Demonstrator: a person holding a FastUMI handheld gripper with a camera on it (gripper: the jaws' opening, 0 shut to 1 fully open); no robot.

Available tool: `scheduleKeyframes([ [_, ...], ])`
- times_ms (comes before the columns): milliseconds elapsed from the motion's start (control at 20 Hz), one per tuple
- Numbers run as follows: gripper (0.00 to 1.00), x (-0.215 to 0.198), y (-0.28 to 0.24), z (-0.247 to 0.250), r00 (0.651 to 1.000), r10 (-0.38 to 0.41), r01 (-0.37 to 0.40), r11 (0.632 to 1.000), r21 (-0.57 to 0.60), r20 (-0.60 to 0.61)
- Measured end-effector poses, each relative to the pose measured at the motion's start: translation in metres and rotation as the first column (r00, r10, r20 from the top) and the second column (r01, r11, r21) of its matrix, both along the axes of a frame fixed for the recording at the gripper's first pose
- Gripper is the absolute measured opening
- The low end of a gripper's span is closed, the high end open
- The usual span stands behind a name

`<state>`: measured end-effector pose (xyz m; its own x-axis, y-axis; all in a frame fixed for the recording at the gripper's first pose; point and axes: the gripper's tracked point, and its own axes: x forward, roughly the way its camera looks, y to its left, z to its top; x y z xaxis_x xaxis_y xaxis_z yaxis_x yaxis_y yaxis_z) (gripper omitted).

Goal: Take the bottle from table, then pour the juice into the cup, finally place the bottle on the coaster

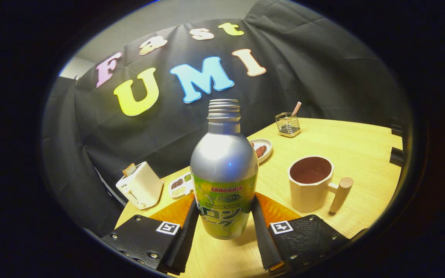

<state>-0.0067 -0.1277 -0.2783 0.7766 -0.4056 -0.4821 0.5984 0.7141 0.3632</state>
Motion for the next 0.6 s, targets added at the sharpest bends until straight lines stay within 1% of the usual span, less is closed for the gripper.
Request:
scheduleKeyframes([
  [150, 0.7, -0.009, -0.009, -0.008, 1.0, -0.023, 0.023, 0.999, 0.029, -0.012],
  [300, 0.7, -0.014, -0.011, -0.013, 0.999, -0.035, 0.035, 0.995, 0.095, -0.002],
  [600, 0.7, -0.007, -0.012, -0.019, 0.994, -0.103, 0.086, 0.956, 0.281, 0.046],
])
